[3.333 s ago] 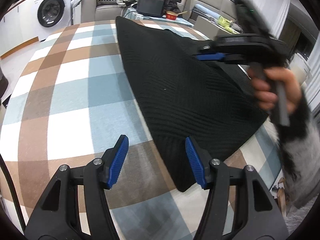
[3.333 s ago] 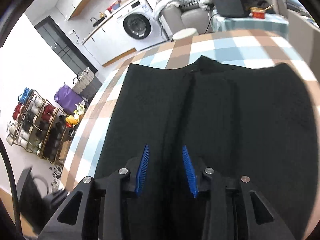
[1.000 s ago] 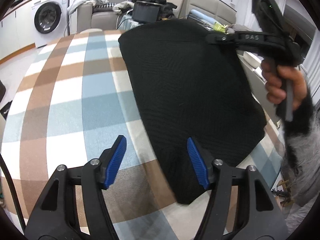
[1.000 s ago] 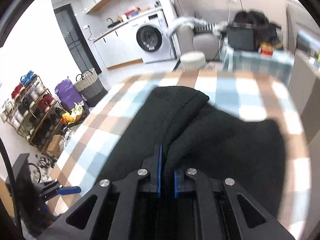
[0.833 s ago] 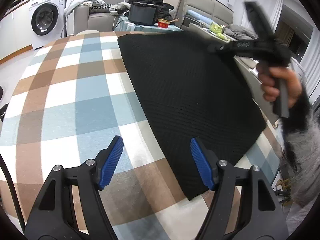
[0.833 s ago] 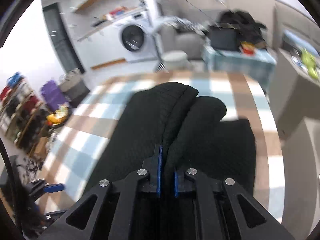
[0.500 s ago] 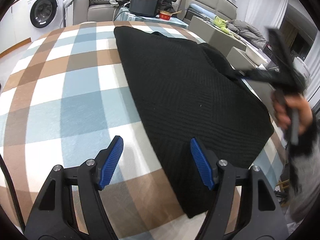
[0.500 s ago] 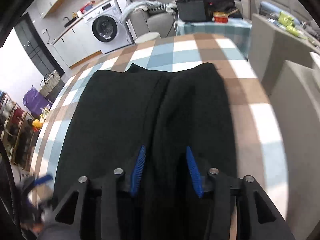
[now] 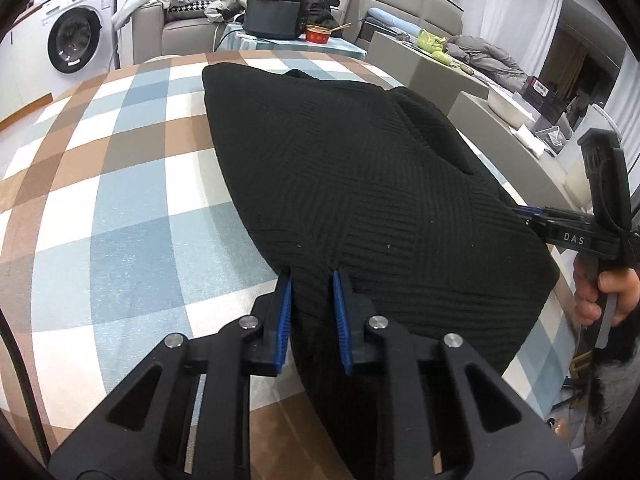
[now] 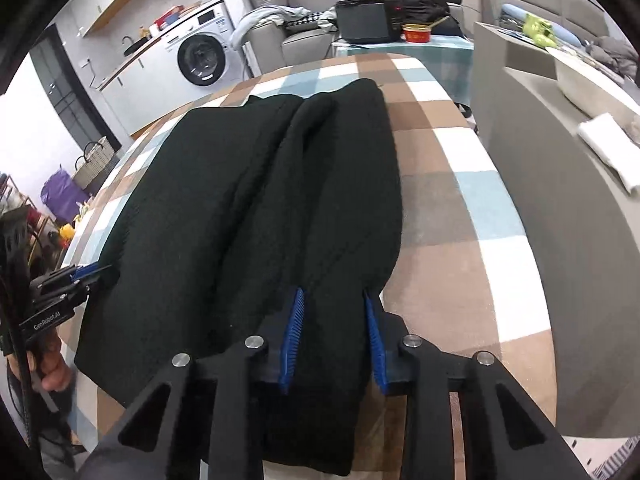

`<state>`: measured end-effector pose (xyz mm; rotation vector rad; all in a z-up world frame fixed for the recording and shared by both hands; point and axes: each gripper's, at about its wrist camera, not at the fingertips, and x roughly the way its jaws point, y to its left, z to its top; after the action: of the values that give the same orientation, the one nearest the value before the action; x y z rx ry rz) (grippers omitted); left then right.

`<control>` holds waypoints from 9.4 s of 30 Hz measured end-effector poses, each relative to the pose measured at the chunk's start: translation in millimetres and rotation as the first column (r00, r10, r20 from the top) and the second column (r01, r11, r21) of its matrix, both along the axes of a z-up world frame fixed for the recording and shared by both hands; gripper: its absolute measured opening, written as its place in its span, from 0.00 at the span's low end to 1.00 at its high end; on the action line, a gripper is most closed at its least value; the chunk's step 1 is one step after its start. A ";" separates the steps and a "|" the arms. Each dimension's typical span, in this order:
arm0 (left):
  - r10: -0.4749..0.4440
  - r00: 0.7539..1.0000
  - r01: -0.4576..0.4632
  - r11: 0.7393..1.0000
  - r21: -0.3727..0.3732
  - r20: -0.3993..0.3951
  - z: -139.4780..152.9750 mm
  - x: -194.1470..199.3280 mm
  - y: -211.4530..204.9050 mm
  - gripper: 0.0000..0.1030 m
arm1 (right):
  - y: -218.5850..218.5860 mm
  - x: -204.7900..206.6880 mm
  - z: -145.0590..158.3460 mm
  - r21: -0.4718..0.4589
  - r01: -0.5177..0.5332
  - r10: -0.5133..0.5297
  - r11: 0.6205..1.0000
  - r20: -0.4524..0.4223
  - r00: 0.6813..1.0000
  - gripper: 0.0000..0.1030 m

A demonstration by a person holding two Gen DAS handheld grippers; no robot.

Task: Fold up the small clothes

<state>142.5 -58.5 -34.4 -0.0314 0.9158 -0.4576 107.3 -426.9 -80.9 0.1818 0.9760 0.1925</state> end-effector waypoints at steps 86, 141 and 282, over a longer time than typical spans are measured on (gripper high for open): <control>0.251 0.968 -0.251 0.968 -0.031 0.005 17.8 -63.9 106.6 0.52 | 93.3 5.6 22.2 0.079 -0.220 0.216 0.972 0.056 0.975 0.01; 0.172 0.985 -0.173 0.984 -0.038 -0.025 6.8 -53.3 86.0 0.53 | 101.8 141.6 42.6 0.012 -0.191 0.190 0.981 0.059 0.980 0.50; 0.321 0.835 -0.340 0.940 -0.039 0.448 51.9 -104.9 111.0 0.99 | 140.0 -80.7 59.1 -0.104 -0.079 0.125 0.991 0.573 0.810 1.00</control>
<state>37.7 52.5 17.5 -0.0431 0.4459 -0.1077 26.6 -286.8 -21.8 -0.0068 0.3778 0.2897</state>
